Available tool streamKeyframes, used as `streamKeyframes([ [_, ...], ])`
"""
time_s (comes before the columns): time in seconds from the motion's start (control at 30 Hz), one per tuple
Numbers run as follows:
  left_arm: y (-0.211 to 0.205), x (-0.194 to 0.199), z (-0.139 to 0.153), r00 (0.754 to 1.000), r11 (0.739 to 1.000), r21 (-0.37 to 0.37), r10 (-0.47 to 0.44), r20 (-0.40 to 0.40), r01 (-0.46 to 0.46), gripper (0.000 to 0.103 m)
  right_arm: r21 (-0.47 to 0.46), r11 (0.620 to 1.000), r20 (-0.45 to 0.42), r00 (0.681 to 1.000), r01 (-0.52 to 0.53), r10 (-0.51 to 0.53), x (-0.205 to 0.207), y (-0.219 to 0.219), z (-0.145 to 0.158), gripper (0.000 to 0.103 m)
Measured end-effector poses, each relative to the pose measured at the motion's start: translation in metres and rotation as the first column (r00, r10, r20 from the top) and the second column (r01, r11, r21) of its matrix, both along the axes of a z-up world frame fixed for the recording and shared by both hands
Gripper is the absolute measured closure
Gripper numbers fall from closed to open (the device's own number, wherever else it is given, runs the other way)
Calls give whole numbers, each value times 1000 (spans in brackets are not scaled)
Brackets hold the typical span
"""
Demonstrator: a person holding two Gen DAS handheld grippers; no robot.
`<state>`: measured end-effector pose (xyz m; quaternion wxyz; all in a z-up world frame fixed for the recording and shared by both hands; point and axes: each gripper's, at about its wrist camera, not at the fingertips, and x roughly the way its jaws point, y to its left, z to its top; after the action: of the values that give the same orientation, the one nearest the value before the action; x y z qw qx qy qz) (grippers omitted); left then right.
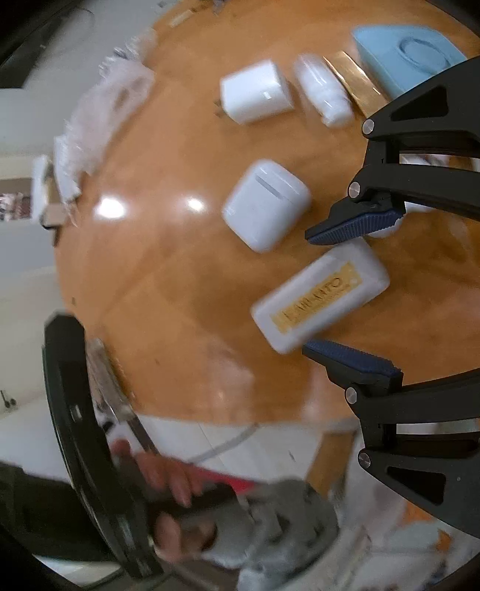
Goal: Organize rigid objects
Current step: 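Grasp the white KATO-KATO box with the right gripper and lift it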
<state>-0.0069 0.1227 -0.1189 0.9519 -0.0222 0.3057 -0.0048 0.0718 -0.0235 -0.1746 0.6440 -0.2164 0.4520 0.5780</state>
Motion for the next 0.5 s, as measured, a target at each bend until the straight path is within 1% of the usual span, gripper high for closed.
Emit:
streamKeyframes([
  [0.07,4,2,-1,1000,1000,-20,-9,-11,9,1,3,1000,18,1000,9,-9,-6,1,-1,53],
  [0.2,12,3,-3,999,996,-76,-39,-33,37,1,-25,999,118,993,-20,22,-20,14,-11,54],
  [0.23,14,3,-4,998,996,-84,-44,-39,40,1,-26,1000,152,988,-16,20,-23,15,-13,62],
  [0.27,14,3,-4,998,996,-85,-45,-44,41,1,-31,999,167,986,-17,22,-25,15,-14,67],
  [0.33,15,3,-6,998,997,-71,-41,-52,37,1,-47,999,181,983,-4,13,-24,12,-13,72],
  [0.37,14,4,-6,998,998,-53,-34,-57,31,1,-53,998,197,980,17,-7,-25,11,-12,72],
  [0.4,14,4,-7,998,999,-45,-33,-60,30,1,-37,998,212,976,48,-39,-23,9,-8,72],
  [0.43,13,4,-7,997,999,-40,-35,-63,33,1,-22,996,210,975,84,-77,-20,7,-2,72],
  [0.47,12,5,-7,997,998,-41,-47,-63,44,1,0,991,203,971,131,-128,-18,2,7,72],
  [0.5,10,6,-8,996,997,-48,-68,-62,65,1,42,982,208,959,186,-190,-17,-7,24,72],
])
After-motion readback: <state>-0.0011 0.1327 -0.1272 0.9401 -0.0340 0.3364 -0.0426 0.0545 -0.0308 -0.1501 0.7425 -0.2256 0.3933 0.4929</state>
